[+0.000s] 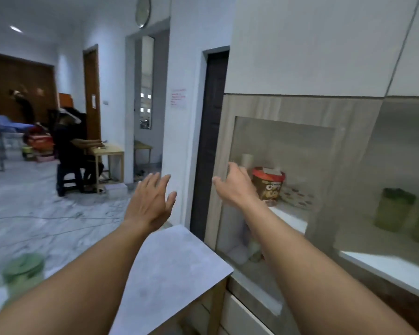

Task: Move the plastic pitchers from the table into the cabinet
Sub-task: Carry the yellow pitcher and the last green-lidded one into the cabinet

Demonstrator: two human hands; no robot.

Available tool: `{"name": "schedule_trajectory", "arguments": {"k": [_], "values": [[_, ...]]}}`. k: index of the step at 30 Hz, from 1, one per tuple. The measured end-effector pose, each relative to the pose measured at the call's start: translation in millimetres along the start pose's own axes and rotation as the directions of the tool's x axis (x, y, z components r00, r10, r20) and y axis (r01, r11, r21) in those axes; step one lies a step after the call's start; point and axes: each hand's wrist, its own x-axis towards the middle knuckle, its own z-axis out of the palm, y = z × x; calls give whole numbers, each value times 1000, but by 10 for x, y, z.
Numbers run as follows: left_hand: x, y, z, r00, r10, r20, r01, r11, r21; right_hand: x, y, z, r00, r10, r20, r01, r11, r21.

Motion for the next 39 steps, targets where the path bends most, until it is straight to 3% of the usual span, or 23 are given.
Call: {"name": "schedule_trajectory", "arguments": {"k": [9,17,21,24,27,31,34,39], "values": [[-778,-1908,-588,971,-239,-18,239,960,143,-211,-1345,1586,968,-165,187,133,976,171],[-1366,-2831,-610,906,-422,6,413,889,196,-531,-2055,2732,907,-259,332,184,953,241],[-1684,-3218,-579,833,-554,-15,546,816,188,-669,-2275,3357,857,-310,411,200,937,287],[-1946,-3542,-466,729,-681,-66,684,719,124,-774,-2371,3859,808,-335,485,202,930,306],[-2075,-3813,-306,550,-829,-101,832,554,-13,-817,-2401,4399,752,-349,559,193,928,320],[-2227,-4202,-27,436,-896,-80,897,440,-42,-868,-2413,5052,695,-330,639,150,936,319],[-2247,-4489,176,284,-955,-84,943,294,-154,-941,-2383,5531,654,-313,689,120,942,314],[-2316,-4850,421,59,-998,-5,922,56,-384,-1145,-2280,6081,673,-220,706,-66,933,354]]}}
